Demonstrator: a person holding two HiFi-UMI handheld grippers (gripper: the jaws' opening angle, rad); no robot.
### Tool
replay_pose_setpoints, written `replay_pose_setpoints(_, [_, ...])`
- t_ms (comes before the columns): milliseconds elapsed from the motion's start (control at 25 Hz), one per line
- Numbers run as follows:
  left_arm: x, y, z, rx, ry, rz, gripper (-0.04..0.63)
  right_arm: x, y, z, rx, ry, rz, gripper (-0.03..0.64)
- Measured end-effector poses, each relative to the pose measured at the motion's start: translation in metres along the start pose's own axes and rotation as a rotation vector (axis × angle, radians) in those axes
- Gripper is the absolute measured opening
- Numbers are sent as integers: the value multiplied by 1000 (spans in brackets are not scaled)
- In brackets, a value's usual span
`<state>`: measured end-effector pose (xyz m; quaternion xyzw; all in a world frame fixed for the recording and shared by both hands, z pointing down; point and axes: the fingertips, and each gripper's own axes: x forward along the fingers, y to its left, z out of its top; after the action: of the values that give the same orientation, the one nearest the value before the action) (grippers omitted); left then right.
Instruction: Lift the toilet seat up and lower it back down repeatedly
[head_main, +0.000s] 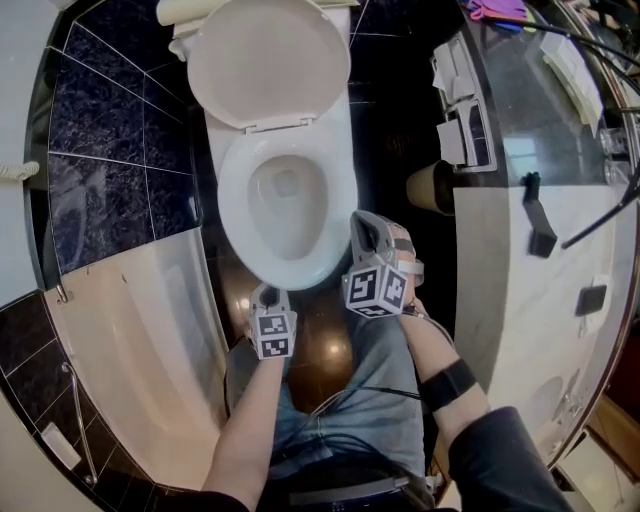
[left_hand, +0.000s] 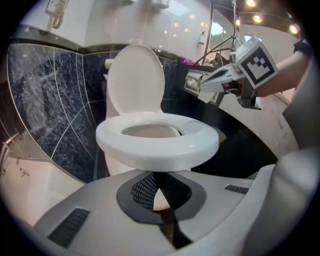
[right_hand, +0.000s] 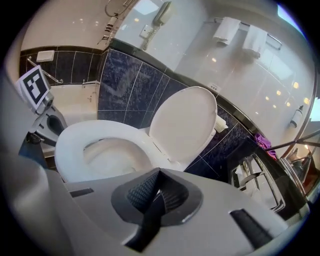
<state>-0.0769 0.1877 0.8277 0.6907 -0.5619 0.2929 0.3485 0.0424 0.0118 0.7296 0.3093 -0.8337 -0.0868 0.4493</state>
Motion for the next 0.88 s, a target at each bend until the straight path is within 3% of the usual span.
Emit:
replay_pose_setpoints(240, [34,0,-46,-1,58,8,-9,36,14,-21,53,8,0,20])
replay_pose_setpoints(480, [49,0,-102,-30,167,17,-9,57,36,-41,82,33,26,20])
replay_pose_setpoints(680, [54,-1,-96,-21,156,11,-9,64,40,-44,92,46,36,20])
replay_pose_setpoints(880, [51,11,-61,-26,103,24,-8,65,32,-32,109,41,36,20])
